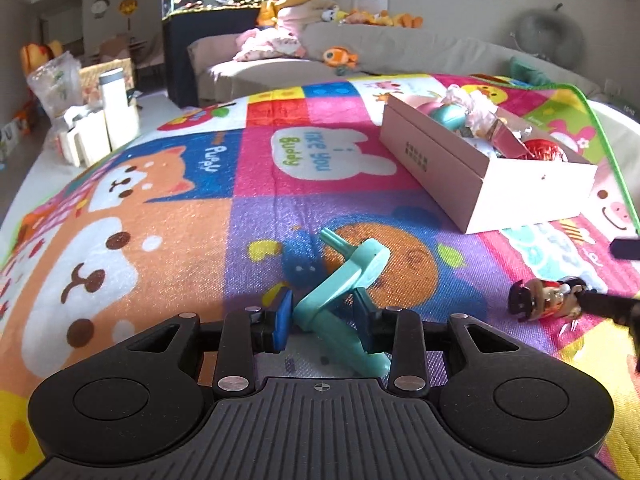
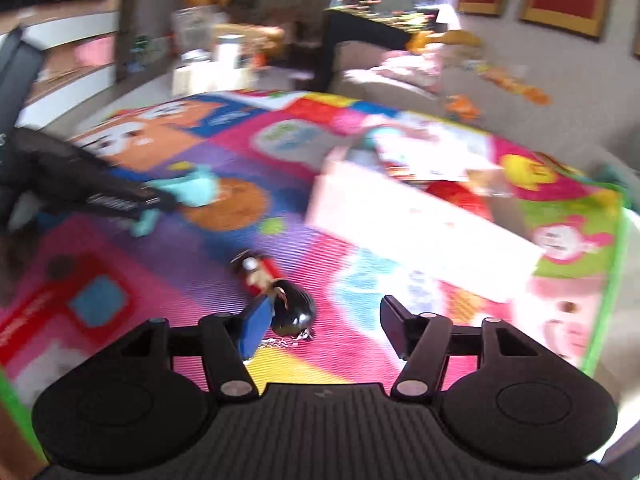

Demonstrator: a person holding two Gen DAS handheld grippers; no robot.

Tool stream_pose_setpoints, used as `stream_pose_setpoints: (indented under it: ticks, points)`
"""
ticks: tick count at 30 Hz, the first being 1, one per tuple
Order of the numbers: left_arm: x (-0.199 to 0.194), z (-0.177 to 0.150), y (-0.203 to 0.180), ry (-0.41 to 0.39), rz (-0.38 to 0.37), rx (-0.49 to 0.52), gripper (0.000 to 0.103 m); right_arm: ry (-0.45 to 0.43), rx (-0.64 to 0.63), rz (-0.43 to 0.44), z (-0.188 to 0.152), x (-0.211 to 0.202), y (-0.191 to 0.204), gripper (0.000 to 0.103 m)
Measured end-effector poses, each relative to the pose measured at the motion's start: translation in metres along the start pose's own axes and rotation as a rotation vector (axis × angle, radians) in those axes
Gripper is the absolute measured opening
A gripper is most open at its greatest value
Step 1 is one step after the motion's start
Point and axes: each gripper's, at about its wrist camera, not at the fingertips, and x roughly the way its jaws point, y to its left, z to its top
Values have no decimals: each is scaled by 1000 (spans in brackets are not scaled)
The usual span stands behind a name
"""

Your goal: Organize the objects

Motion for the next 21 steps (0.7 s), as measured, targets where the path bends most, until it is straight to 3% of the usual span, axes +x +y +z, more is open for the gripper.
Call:
stream_pose_setpoints:
  ticks: [8, 12, 15, 21]
  points:
    - [1, 0, 3, -1, -9, -4, 37, 15, 19, 83, -2, 1, 5, 67]
    - [1, -1, 4, -4, -14, -14, 37, 22, 39, 75, -4, 3, 3, 74]
    - [1, -2, 4, -13, -18, -21, 37, 32, 105, 68, -5, 2, -1, 82]
    - [0, -3, 4, -17, -19, -24, 37, 70, 292, 122, -5, 17, 2, 83]
